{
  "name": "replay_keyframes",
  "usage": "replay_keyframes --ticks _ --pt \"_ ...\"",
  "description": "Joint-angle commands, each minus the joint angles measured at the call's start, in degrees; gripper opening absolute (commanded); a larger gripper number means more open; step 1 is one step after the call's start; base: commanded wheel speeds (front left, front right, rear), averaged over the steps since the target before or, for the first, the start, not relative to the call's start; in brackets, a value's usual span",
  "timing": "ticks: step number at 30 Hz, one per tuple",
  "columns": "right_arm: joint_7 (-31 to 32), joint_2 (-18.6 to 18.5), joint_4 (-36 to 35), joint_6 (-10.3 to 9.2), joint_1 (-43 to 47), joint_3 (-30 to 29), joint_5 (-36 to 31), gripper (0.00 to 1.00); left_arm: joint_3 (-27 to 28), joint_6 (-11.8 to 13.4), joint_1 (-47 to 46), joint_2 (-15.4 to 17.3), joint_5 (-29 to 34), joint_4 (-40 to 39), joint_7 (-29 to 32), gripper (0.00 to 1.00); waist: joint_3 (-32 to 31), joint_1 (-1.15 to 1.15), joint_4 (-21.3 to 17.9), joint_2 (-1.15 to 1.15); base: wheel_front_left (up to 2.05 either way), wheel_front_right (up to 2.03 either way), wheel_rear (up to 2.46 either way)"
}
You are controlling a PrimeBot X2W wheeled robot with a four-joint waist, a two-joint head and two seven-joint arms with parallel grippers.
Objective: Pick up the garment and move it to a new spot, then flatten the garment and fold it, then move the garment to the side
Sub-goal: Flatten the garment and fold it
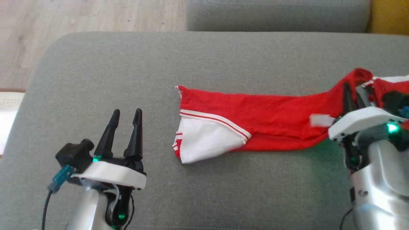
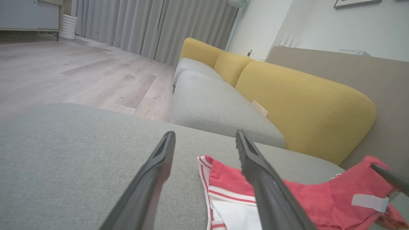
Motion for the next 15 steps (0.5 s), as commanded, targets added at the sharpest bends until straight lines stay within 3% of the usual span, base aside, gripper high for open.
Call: replay_keyframes --ticks 1,8,15 --pt "0.7 0.5 -3.8 -0.05 -0.4 3.7 1.2 0.0 2.0 -0.3 -1.1 0.2 -0.4 -1.8 -0.4 1.0 -1.0 0.0 1.3 0.0 0.0 0.0 0.0" --pt "1.9 0.6 -8.5 -0.05 1.9 18.8 13.2 0.0 1.4 -0.3 0.2 0.2 -0.4 -1.3 -0.4 1.0 -1.9 0.0 4.8 0.0 0.0 0.0 0.0" --pt "-1.6 0.6 -5.3 -0.05 2.1 27.9 20.6 0.0 0.3 -0.3 0.5 0.2 -0.7 -1.0 -0.4 1.0 -1.9 0.0 8.6 0.0 0.0 0.0 0.0"
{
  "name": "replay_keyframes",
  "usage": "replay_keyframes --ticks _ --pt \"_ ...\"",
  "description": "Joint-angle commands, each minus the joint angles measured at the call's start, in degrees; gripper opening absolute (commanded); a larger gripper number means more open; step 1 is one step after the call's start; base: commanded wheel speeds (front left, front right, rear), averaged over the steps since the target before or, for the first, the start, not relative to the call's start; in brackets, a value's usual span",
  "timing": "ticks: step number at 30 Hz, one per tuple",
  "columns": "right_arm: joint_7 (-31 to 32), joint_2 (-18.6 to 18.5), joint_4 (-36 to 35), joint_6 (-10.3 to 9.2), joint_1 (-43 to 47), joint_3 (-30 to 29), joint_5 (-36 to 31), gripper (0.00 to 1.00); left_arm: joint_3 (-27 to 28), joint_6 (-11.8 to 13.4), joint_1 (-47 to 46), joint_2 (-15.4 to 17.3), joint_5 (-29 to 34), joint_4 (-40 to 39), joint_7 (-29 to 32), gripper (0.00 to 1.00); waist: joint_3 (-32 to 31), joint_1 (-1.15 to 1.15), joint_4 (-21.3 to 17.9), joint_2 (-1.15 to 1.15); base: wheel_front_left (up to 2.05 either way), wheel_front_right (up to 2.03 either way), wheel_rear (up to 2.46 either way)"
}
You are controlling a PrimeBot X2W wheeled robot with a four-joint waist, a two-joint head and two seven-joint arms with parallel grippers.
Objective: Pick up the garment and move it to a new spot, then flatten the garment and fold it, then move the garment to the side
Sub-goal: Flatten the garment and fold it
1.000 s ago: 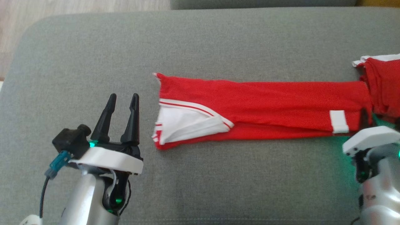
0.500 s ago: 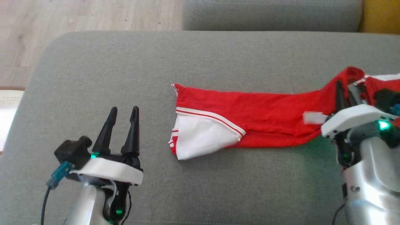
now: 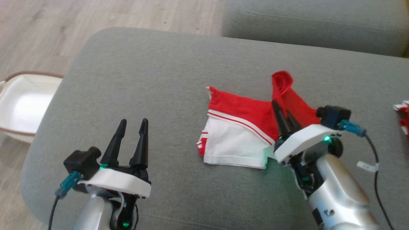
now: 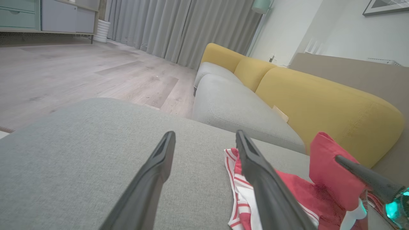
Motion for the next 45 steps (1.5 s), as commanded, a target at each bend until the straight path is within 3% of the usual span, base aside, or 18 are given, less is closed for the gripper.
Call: replay_keyframes --ticks 1,12,22,23,24,28,34,40,45 --pt "-0.9 0.5 -1.4 -0.05 -1.7 1.6 0.7 0.0 1.4 -0.3 -1.6 0.2 -0.6 -1.8 -0.4 1.0 0.2 0.0 1.4 0.0 0.0 0.0 0.0" --pt "-9.6 0.5 12.0 -0.05 -7.8 12.2 12.3 0.0 -0.6 -0.4 -1.9 0.2 -1.5 -1.3 -0.4 1.0 2.5 0.0 8.6 0.0 0.0 0.0 0.0" --pt "-12.2 0.5 19.2 -0.05 -10.7 22.8 20.8 0.0 -1.0 -0.4 -2.1 0.2 -1.8 -0.9 -0.4 1.0 3.1 0.0 11.1 0.0 0.0 0.0 0.0" --pt "-12.2 0.5 19.1 -0.05 -10.8 24.4 21.5 0.67 -1.0 -0.4 -2.1 0.2 -1.8 -0.8 -0.4 1.0 3.1 0.0 11.1 0.0 0.0 0.0 0.0" --pt "-12.3 0.5 18.5 -0.05 -10.7 25.7 22.9 1.0 -1.0 -0.4 -2.1 0.2 -1.8 -0.8 -0.4 1.0 3.1 0.0 11.1 0.0 0.0 0.0 0.0" --pt "-12.8 0.5 15.1 -0.05 -11.4 31.2 26.7 1.0 -0.9 -0.4 -2.2 0.2 -1.9 -0.7 -0.4 1.0 2.9 0.0 10.0 0.0 0.0 0.0 0.0" --pt "-14.5 0.5 17.8 -0.05 -15.2 30.8 27.2 1.0 -0.1 -0.4 -2.1 0.2 -2.1 -1.1 -0.4 1.0 2.5 0.0 6.5 0.0 0.0 0.0 0.0" --pt "-14.7 -0.2 21.8 -0.05 -19.2 23.7 15.7 1.0 1.5 -0.4 -1.9 0.2 -2.0 -2.8 -0.4 1.0 1.9 0.0 2.1 0.0 0.0 0.0 0.0" --pt "-14.7 -4.3 17.4 -0.05 -16.1 14.0 3.0 1.0 3.7 -0.3 -2.0 0.2 -1.8 -5.0 -0.4 1.0 1.4 0.0 -2.2 0.0 0.0 0.0 0.0"
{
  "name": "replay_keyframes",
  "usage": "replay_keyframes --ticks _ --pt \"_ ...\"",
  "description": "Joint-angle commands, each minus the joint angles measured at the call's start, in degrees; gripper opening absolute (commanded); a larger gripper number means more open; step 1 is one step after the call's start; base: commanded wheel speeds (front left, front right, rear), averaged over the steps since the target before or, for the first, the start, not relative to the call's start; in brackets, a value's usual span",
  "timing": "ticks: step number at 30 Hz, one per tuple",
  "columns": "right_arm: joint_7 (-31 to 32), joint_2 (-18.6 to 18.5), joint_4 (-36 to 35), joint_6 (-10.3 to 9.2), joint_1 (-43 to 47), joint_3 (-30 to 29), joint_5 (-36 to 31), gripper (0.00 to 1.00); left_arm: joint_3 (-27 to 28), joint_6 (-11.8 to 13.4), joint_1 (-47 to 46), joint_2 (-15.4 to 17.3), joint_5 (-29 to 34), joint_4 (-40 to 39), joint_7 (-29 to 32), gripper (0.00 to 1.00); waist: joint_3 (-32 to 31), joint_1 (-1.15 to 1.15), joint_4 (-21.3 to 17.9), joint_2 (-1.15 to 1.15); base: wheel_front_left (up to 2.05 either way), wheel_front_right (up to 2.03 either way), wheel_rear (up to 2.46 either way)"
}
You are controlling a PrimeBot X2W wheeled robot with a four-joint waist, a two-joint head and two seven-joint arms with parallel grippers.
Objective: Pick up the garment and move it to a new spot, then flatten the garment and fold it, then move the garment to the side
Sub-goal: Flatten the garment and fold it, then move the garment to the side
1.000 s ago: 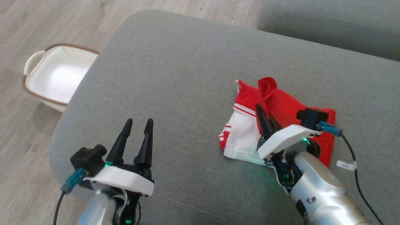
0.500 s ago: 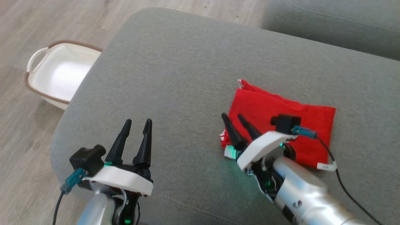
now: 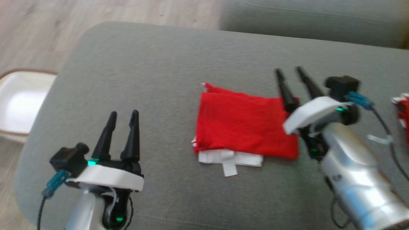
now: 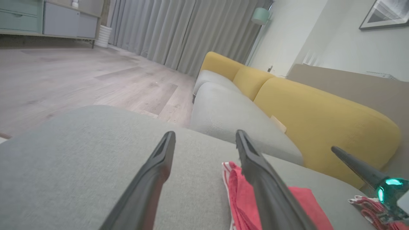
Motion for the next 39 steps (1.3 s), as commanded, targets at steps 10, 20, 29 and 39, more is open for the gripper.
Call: replay_keyframes --ticks 10,20,29,39 --pt "-0.8 0.5 -19.1 -0.05 14.9 -15.4 -20.4 1.0 5.0 0.8 -1.6 0.2 1.7 -5.1 -0.4 1.0 -0.6 0.0 -7.5 0.0 0.0 0.0 0.0" --pt "-0.8 5.0 -27.9 -0.05 25.4 -23.7 -26.2 1.0 5.8 0.5 1.3 0.2 4.6 -3.3 -0.4 1.0 -0.8 0.0 -9.9 0.0 0.0 0.0 0.0" --pt "0.1 5.6 -30.6 -0.05 27.4 -24.5 -26.2 1.0 5.9 0.2 1.7 0.2 5.1 -3.4 -0.4 1.0 -0.6 0.0 -10.2 0.0 0.0 0.0 0.0" --pt "1.7 5.6 -31.1 -0.05 27.4 -23.8 -26.1 1.0 5.1 0.1 1.4 0.2 4.5 -3.3 -0.4 1.0 -0.2 0.0 -9.0 0.0 0.0 0.0 0.0"
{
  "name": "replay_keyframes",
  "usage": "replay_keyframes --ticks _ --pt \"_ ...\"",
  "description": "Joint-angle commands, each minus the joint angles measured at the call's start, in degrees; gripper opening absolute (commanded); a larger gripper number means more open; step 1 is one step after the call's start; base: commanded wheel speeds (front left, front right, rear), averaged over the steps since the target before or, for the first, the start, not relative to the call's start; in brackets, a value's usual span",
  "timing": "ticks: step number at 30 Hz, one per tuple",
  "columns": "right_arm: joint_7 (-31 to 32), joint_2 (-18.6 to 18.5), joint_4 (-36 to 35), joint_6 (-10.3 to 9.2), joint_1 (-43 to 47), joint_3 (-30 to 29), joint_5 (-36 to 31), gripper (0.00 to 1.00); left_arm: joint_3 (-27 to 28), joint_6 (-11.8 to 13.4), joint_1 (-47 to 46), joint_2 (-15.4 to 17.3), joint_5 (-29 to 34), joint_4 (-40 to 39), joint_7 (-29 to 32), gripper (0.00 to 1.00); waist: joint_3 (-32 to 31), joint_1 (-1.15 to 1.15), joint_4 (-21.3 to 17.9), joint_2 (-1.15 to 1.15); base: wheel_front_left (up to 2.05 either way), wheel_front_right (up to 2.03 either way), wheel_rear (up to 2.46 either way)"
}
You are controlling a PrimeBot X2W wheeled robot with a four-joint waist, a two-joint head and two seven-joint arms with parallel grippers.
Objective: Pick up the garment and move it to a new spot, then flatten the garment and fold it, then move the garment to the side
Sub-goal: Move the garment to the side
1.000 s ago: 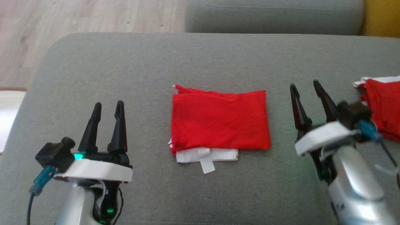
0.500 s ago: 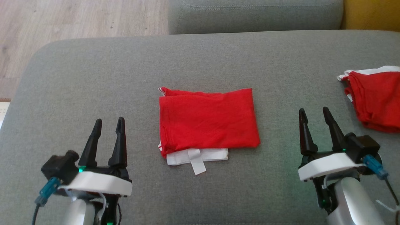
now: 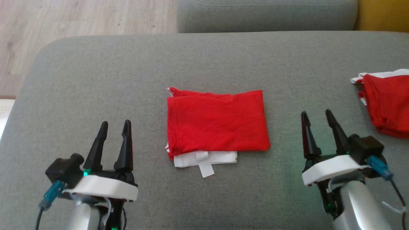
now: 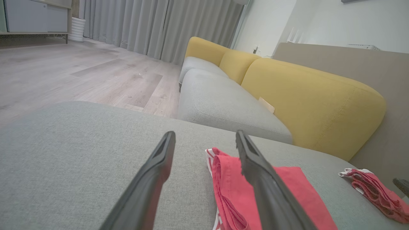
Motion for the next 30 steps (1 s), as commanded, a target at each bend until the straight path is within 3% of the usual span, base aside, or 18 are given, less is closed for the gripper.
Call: replay_keyframes --ticks 1,13,29,30 --pt "0.3 0.2 -1.8 -0.05 -1.3 1.6 0.3 1.0 1.6 -0.1 -2.2 0.3 -0.2 -1.8 -0.3 1.0 0.3 0.0 0.4 0.0 0.0 0.0 0.0" --pt "8.7 0.2 8.1 -0.05 -7.4 5.2 -0.2 1.0 -0.7 -0.4 -4.5 0.3 -1.0 -1.2 -0.3 1.0 4.5 0.0 5.3 0.0 0.0 0.0 0.0" --pt "13.2 0.2 23.5 -0.05 -15.5 8.1 3.2 1.0 -2.5 -0.5 -6.7 0.3 -1.7 0.1 -0.3 1.0 7.6 0.0 8.9 0.0 0.0 0.0 0.0" --pt "13.6 0.2 24.2 -0.05 -15.8 8.8 3.4 0.69 -2.5 -0.5 -6.8 0.3 -1.8 0.1 -0.3 1.0 7.6 0.0 8.9 0.0 0.0 0.0 0.0"
